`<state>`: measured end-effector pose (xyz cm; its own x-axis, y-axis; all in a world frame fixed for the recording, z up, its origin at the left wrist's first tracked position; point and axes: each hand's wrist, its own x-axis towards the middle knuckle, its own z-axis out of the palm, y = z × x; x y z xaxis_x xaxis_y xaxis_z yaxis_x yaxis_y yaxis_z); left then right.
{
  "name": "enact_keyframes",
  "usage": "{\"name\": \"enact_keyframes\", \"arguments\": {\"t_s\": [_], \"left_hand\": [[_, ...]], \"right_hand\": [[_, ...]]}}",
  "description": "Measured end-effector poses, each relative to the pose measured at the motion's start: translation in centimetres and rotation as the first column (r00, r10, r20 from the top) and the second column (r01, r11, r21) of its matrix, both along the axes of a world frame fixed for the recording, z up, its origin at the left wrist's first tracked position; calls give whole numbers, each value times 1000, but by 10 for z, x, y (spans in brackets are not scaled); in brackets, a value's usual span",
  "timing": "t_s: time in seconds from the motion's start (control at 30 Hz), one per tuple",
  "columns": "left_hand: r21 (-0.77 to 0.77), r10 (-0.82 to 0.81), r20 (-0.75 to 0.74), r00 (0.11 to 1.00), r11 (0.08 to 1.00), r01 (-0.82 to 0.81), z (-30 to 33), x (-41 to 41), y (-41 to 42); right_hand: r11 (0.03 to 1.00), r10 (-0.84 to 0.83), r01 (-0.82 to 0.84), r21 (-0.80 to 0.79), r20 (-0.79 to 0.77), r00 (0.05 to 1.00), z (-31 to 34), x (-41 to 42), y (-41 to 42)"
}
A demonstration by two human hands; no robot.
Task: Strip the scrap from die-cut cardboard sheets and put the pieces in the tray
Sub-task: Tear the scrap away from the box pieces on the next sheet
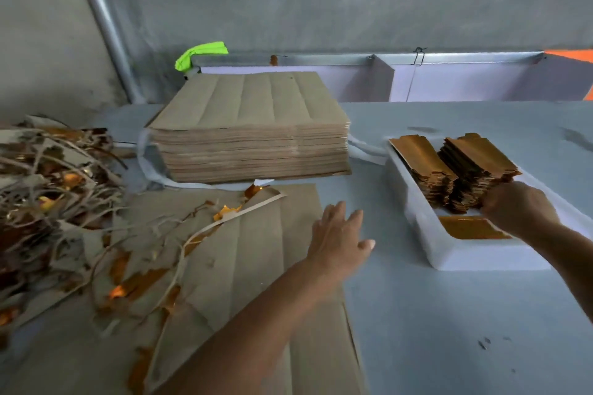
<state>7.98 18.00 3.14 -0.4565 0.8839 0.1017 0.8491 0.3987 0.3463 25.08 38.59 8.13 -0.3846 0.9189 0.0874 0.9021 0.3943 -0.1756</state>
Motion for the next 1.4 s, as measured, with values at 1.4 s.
{"name": "enact_keyframes", "arguments": {"t_s": [1.4], "left_hand": [[-107, 296, 252, 921, 955, -277, 0, -208, -274]], "right_hand": [[192, 812, -861, -471, -417, 409, -35, -322, -357]]}}
